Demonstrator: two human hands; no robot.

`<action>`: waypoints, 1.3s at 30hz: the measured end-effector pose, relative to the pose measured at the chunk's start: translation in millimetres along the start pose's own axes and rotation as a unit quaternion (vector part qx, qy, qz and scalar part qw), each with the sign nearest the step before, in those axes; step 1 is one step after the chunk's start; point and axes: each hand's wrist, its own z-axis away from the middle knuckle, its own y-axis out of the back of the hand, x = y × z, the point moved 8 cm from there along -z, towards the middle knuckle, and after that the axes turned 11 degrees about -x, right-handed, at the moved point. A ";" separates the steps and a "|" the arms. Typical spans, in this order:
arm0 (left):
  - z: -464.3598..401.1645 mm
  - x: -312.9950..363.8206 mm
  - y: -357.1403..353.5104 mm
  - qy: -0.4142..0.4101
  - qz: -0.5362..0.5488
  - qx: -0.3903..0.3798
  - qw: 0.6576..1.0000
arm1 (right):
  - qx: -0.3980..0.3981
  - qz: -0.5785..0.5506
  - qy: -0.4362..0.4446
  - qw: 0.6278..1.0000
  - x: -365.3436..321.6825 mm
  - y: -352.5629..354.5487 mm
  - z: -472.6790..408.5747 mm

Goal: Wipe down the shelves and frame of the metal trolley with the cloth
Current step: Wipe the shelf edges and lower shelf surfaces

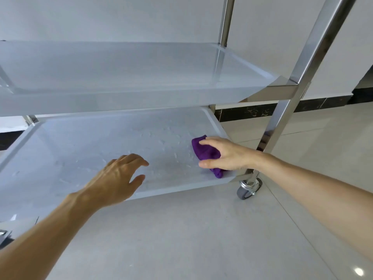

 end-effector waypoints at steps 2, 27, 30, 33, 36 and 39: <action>-2.0 -8.3 -5.3 0.014 0.004 0.003 1.000 | 0.079 0.000 -0.007 0.997 1.0 9.7 -8.8; -0.4 30.3 -77.5 0.133 -0.010 -0.087 0.987 | 0.025 0.078 -0.096 0.992 90.0 -12.7 29.1; -2.5 40.7 -69.4 0.085 -0.029 -0.078 0.993 | 0.087 0.048 -0.120 0.988 98.5 -7.1 41.2; -2.3 26.5 -46.6 0.032 -0.051 -0.051 0.997 | 0.127 0.054 -0.143 0.980 101.9 -4.0 39.0; 5.6 -3.5 -49.2 0.065 -0.074 -0.074 0.992 | 0.156 0.088 -0.223 0.958 104.0 -6.6 30.1; 11.4 -17.4 -65.8 0.109 -0.031 -0.090 0.990 | 0.140 0.073 -0.252 0.955 83.2 -15.3 5.1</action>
